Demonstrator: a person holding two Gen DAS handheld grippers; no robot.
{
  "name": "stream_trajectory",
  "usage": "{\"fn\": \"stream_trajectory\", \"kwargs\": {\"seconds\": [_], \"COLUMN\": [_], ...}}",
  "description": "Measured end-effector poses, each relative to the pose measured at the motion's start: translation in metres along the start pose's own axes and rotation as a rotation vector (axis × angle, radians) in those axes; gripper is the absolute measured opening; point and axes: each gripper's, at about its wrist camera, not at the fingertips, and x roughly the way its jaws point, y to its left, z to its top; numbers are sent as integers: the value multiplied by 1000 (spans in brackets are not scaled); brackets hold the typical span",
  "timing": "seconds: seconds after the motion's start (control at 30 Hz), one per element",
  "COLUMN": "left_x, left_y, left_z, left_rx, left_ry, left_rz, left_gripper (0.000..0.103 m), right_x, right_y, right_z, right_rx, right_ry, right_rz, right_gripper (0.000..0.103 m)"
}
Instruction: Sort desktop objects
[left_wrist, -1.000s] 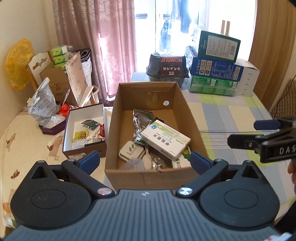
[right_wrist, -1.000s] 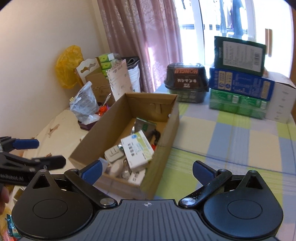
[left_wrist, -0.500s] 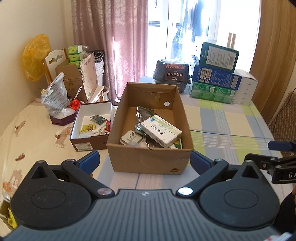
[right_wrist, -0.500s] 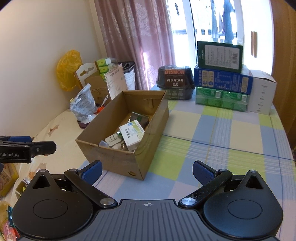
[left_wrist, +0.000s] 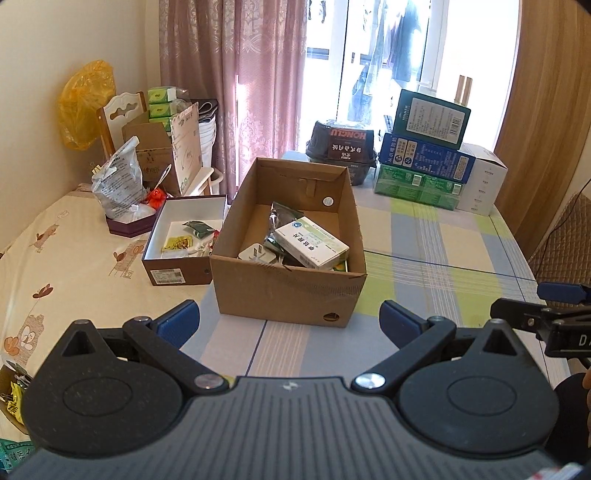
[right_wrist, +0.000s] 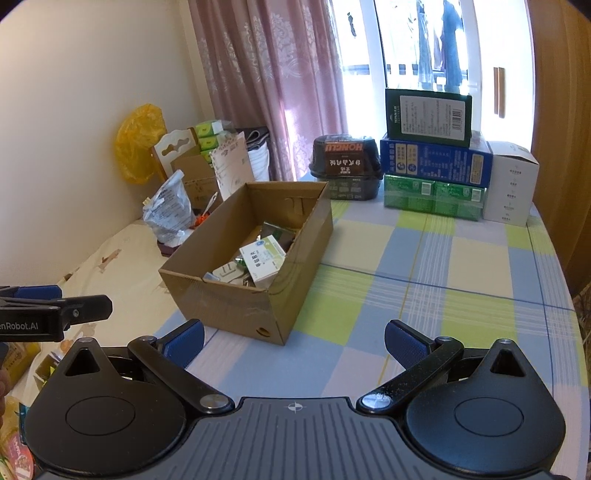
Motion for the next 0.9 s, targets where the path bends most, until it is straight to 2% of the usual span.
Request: {"fn": "stream_trajectory", "kwargs": {"seconds": [0.9], "left_x": [2], "left_y": [2], "left_z": [7], "left_rx": [6], "left_ry": [-7], "left_rz": [14], "left_gripper": [102], "right_x": [16], "right_y": [-8], "right_z": [7], "right_rx": [15], "right_ry": [13], "right_rz": [3], "right_gripper": [101]}}
